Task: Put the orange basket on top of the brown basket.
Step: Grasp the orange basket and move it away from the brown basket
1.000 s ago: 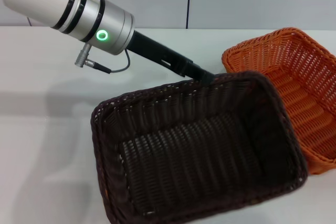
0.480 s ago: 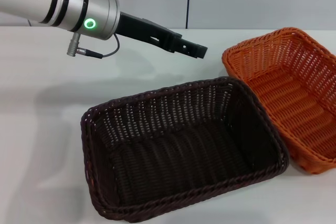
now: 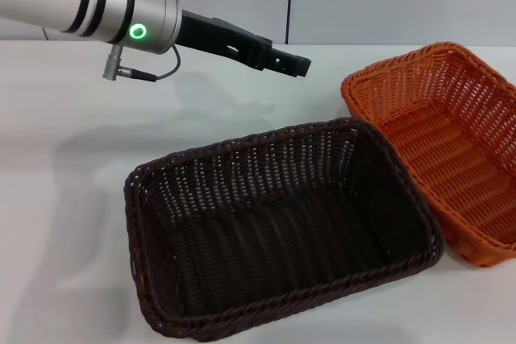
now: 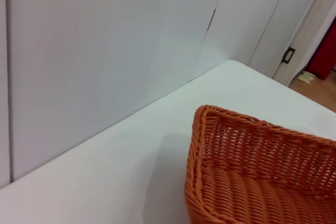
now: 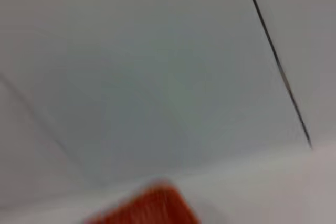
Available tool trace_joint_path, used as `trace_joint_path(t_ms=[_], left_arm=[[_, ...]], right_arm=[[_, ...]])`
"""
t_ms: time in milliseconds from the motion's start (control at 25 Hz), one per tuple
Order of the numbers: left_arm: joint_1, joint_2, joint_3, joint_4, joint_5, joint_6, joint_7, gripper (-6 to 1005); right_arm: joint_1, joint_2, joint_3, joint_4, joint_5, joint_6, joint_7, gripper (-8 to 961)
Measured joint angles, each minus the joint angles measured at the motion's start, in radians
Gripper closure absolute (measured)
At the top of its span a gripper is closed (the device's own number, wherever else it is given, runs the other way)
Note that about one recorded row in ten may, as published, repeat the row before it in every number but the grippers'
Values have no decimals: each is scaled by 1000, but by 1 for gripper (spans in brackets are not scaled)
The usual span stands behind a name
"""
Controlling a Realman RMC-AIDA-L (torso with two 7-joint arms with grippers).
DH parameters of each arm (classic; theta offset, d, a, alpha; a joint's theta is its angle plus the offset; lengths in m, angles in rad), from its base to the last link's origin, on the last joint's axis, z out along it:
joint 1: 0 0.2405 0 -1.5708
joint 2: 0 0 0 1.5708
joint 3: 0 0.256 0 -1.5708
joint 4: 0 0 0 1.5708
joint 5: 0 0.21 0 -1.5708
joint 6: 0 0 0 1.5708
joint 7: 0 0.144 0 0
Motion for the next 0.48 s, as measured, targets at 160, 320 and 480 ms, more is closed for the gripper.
trace_joint_path(t_ms=[160, 320, 480], left_arm=[[-4, 2, 4, -1, 6, 9, 16, 138], [-5, 2, 5, 6, 7, 18, 27, 138], [-5, 2, 7, 7, 8, 19, 33, 138]], right_arm=[[128, -84, 101, -77, -286, -250, 83, 164], [250, -132, 55, -67, -566, -387, 85, 164], [283, -126, -26, -40, -668, -399, 100, 164]])
